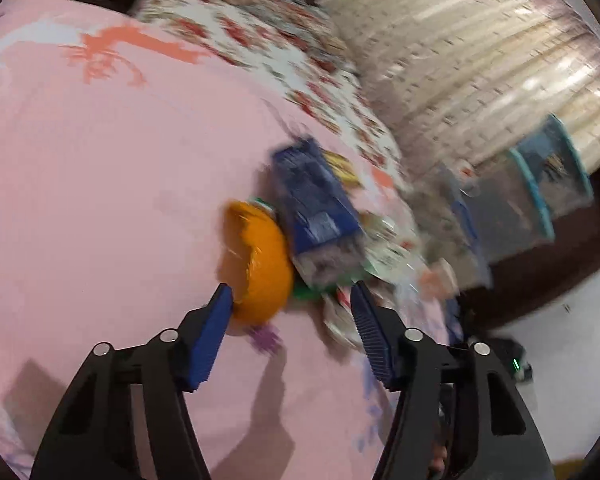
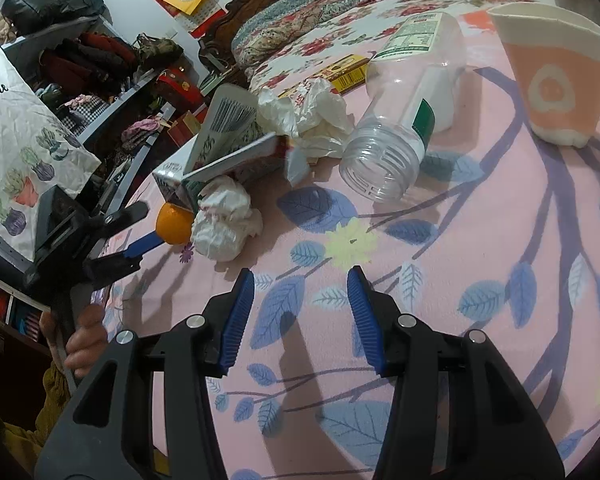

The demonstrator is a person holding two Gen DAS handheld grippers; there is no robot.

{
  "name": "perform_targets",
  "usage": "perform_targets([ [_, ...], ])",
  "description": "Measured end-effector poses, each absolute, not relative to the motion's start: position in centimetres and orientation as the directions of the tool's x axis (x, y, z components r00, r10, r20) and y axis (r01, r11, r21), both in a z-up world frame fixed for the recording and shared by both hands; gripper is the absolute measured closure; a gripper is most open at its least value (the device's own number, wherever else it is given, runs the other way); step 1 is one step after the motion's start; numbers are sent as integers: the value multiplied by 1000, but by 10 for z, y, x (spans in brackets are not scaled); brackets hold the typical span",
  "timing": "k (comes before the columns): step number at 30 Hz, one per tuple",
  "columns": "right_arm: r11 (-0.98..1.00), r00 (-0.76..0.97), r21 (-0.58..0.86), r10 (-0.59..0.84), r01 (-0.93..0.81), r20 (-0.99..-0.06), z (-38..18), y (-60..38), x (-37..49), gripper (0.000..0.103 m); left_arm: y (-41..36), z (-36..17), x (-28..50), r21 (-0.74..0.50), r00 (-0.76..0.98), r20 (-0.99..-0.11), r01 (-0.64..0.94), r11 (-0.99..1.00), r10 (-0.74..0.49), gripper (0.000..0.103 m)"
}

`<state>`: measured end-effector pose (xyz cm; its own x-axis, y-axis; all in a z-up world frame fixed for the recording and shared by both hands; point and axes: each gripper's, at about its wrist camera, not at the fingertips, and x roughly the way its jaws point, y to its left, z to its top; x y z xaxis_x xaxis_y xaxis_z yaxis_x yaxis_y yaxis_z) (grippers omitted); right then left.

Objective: Collect trash
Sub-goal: 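Grasp the orange peel with the left tool while the right tool grasps crumpled white paper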

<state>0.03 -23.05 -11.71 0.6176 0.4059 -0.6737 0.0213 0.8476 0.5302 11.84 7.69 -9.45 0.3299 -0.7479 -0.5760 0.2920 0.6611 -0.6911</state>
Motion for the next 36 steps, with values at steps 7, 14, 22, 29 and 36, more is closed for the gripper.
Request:
perform_targets([
  [7, 850, 620, 526, 403, 20, -674, -115, -230, 0, 52, 75, -89, 119, -585, 408, -638, 295, 756, -653, 39],
  [14, 847, 621, 531, 405, 21, -671, -114, -229, 0, 52, 67, -99, 134, -602, 367, -645, 297, 741, -671, 44],
  [22, 868, 609, 496, 404, -20, -683, -107, -218, 9, 51, 65, -96, 112, -605, 323, -641, 345, 717, -696, 98],
  [29, 892, 625, 430, 416, -138, -661, -91, -185, 47, 30, 88, -88, 71, -628, 321, -623, 338, 701, -713, 98],
  [36, 878, 547, 418, 473, -233, -691, -100, -162, 64, 67, 73, -75, 39, -606, 295, -626, 399, 689, -722, 98],
])
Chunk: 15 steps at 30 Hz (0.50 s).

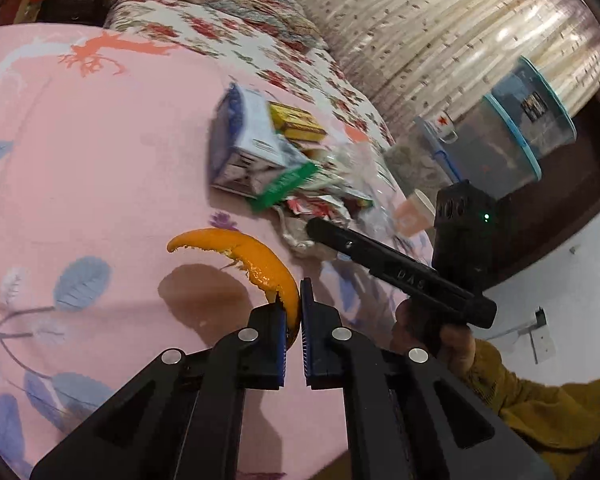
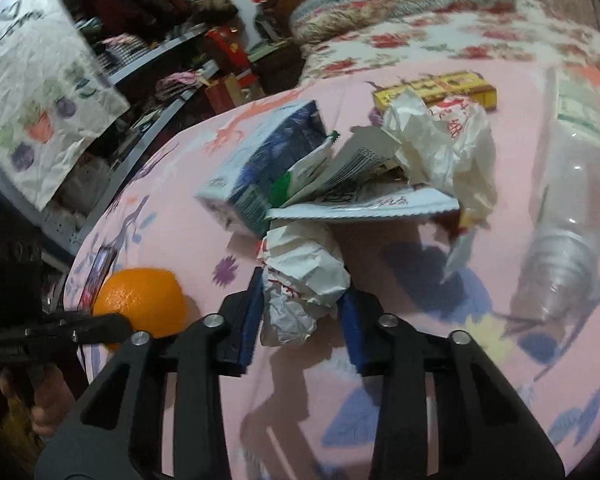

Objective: Collect trash
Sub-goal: 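Grasp the orange peel with the left tool while the right tool grasps crumpled white paper, then lift the peel and paper and carry both toward the wastebasket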

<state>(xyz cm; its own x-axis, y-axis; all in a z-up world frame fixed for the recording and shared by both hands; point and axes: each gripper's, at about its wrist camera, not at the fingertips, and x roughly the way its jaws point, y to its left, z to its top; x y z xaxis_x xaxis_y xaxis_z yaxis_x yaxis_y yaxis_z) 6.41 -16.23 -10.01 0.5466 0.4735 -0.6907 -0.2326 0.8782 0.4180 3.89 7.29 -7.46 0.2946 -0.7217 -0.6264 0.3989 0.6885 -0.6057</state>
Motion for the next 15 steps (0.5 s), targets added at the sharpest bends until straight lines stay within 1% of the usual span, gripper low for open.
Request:
perform_targets([
  [3, 878, 550, 389, 478, -278, -684, -94, -171, 31, 68, 55, -69, 35, -591, 267, -625, 453, 668, -734, 98],
  [6, 896, 577, 364, 442, -253, -687, -94, -192, -1, 68, 33, -67, 33, -585, 236, -620, 497, 641, -748, 98],
  [8, 911, 606, 364, 404, -195, -686, -96, -211, -19, 68, 13, -65, 32, -586, 201, -617, 528, 615, -761, 98],
  [11, 912, 662, 403, 350, -79, -663, -97, -250, -44, 68, -18, -65, 29, -581, 143, -619, 578, 573, -772, 97],
  [12, 909, 687, 416, 319, -27, -653, -97, -265, -51, 68, -26, -66, 28, -572, 132, -626, 593, 567, -769, 97],
  [15, 896, 709, 443, 286, 40, -645, -100, -285, -59, 68, -54, -75, 24, -541, 97, -666, 621, 568, -740, 97],
])
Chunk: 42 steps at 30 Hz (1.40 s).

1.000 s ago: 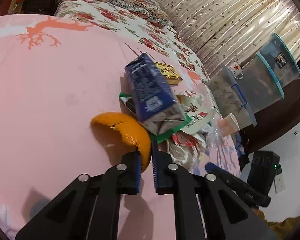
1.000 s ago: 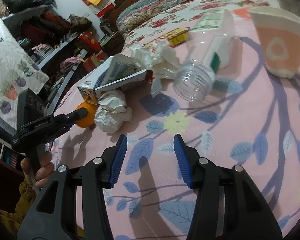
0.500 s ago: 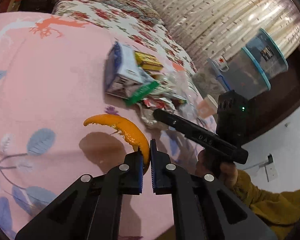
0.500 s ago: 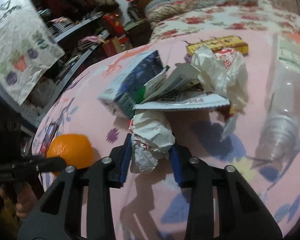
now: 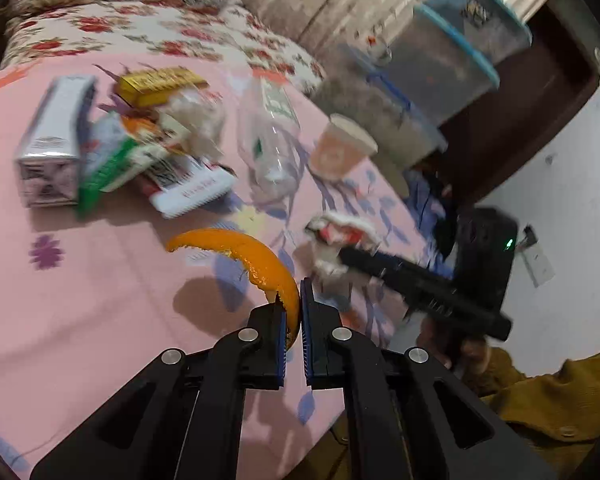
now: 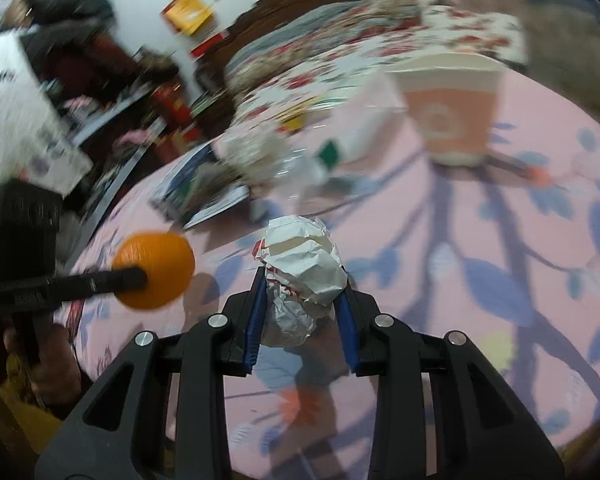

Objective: Collect trash
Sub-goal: 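Lift the peel and paper and carry both toward the wastebasket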

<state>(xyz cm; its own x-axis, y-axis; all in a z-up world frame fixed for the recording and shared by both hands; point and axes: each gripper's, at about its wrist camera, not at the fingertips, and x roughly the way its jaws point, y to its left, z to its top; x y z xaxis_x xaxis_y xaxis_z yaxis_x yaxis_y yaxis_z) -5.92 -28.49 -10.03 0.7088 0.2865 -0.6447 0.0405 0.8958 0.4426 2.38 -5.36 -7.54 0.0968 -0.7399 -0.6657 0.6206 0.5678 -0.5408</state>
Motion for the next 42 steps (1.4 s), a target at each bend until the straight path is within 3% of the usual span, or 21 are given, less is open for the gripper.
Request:
perform_targets([
  [5, 904, 697, 427, 281, 39, -660, -107, -287, -58, 68, -71, -95, 18, -512, 79, -718, 614, 601, -692, 97],
  [15, 928, 709, 372, 256, 10, -657, -108, -276, -58, 63, -71, -97, 13, -506, 100, -725, 594, 625, -682, 96],
  [19, 932, 714, 363, 248, 11, -655, -107, -274, -64, 62, -70, -97, 16, -517, 102, -716, 586, 624, -690, 84],
  [22, 932, 714, 361, 249, 6, -654, -108, -272, -64, 55, -69, -97, 18, -525, 103, -712, 577, 625, -694, 76],
  [24, 934, 712, 358, 250, 2, -656, -108, -271, -63, 54, -69, -97, 17, -528, 103, -708, 581, 620, -699, 78],
  [26, 934, 710, 357, 250, 1, -658, -109, -270, -62, 53, -67, -97, 17, -532, 99, -700, 588, 609, -707, 93],
  [28, 935, 710, 356, 250, 0, -658, -110, -270, -61, 53, -67, -97, 17, -541, 91, -693, 590, 599, -715, 97],
  [31, 941, 716, 339, 239, -3, -656, -107, -269, -61, 68, -67, -93, 17, -558, 78, -677, 593, 580, -732, 98],
  [42, 937, 811, 346, 167, 46, -561, -85, -309, -94, 69, -138, -48, 21, -562, -46, -649, 703, 437, -760, 98],
])
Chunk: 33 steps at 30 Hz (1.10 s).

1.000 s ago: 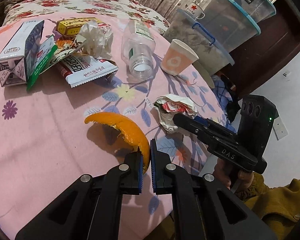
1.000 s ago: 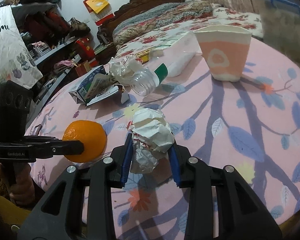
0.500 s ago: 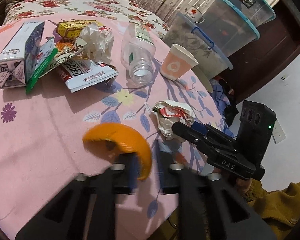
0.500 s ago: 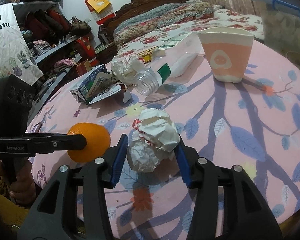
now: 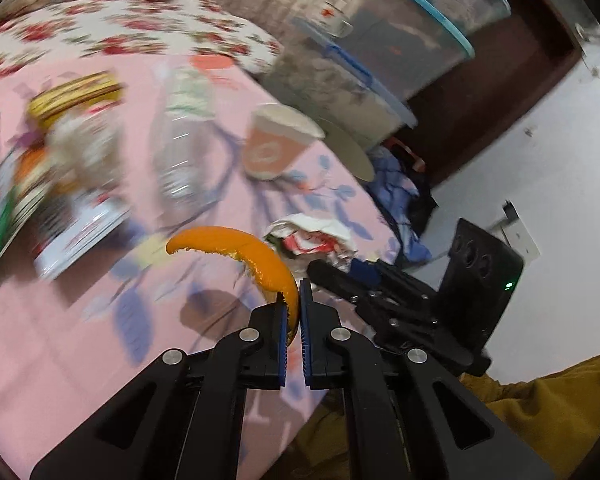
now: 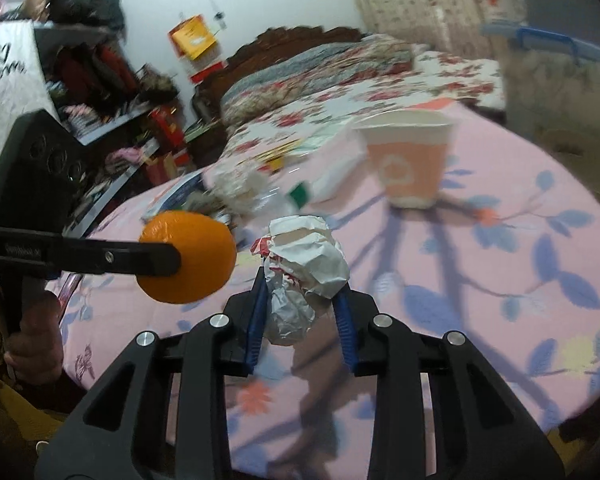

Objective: Collect trash
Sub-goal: 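Lift the peel and paper and carry both toward the wastebasket, then open both tools over the wastebasket to drop the peel and paper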

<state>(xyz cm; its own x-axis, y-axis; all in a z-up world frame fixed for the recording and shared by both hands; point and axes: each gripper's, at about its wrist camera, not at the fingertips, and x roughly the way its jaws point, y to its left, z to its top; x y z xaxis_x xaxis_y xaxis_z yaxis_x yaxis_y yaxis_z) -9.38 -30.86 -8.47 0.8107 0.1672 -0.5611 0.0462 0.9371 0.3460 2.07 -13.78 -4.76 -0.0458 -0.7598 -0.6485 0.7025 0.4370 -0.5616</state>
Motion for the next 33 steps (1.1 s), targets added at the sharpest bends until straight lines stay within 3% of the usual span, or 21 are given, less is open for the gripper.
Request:
perform_targets([
  [11, 774, 863, 482, -161, 411, -479, -68, -506, -147, 69, -361, 14, 14, -443, -215, -704, 878, 182, -677, 98],
  [17, 729, 819, 441, -289, 524, -495, -69, -606, -115, 66, -510, 11, 50, -456, -239, -726, 869, 191, -645, 97],
  [18, 723, 811, 435, -301, 537, -502, -72, -621, -105, 64, -527, 5, 57, -463, -240, -729, 863, 203, -641, 91],
  [19, 719, 804, 430, -305, 545, -510, -76, -632, -95, 49, -551, -6, 65, -458, -225, -745, 857, 235, -628, 64],
  [20, 719, 795, 419, -309, 555, -522, -80, -640, -88, 30, -563, -11, 71, -443, -198, -759, 856, 268, -621, 48],
  [21, 716, 777, 394, -330, 576, -535, -84, -646, -80, 28, -570, -17, 76, -425, -161, -768, 852, 305, -620, 44],
  [26, 704, 794, 421, -344, 571, -502, -81, -645, -89, 30, -556, -21, 88, -455, -160, -755, 826, 332, -635, 50],
  [31, 704, 864, 534, -240, 469, -442, -80, -613, -112, 39, -464, 27, 83, -565, -236, -609, 799, 206, -757, 50],
  [33, 714, 885, 564, -174, 415, -431, -81, -595, -112, 45, -403, 50, 81, -529, -176, -563, 827, 189, -807, 49],
])
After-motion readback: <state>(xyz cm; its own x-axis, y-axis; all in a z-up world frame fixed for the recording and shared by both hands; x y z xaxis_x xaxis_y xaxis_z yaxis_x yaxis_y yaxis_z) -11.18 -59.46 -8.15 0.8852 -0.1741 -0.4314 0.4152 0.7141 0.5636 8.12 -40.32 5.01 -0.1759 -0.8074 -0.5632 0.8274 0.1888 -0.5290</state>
